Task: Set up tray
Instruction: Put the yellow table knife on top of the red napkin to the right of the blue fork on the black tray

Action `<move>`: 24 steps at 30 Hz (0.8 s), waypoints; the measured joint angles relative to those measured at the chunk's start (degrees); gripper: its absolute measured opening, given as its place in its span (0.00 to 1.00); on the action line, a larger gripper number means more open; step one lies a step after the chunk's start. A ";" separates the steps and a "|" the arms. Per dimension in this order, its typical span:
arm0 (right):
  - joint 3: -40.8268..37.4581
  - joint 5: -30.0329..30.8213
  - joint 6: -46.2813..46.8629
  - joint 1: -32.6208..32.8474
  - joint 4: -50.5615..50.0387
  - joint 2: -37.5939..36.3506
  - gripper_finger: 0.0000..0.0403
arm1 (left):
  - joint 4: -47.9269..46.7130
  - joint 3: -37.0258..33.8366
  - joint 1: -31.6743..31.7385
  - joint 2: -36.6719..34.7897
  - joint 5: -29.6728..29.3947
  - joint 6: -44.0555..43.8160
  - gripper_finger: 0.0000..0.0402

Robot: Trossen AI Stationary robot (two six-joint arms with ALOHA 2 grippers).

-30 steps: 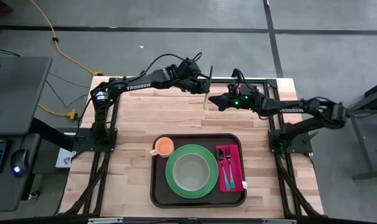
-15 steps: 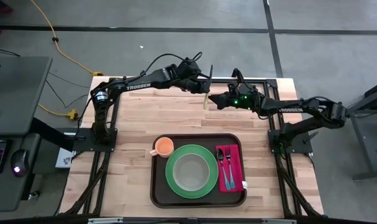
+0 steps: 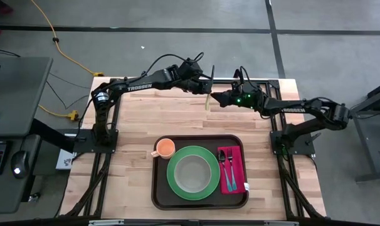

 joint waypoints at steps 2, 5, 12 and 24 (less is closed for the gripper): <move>0.00 0.02 0.37 0.00 -0.05 0.00 0.45 | 0.00 0.00 0.00 0.00 -0.21 0.00 0.14; 0.00 0.10 0.46 0.24 -0.03 0.00 0.44 | 0.00 0.00 0.00 0.00 -0.33 0.00 0.14; 0.00 2.00 1.46 1.58 -0.03 0.00 0.44 | 0.38 0.00 0.00 0.00 -0.56 0.00 0.14; 0.32 3.49 2.51 2.68 3.72 5.07 0.44 | 0.39 0.00 0.00 -0.02 -0.70 0.57 0.14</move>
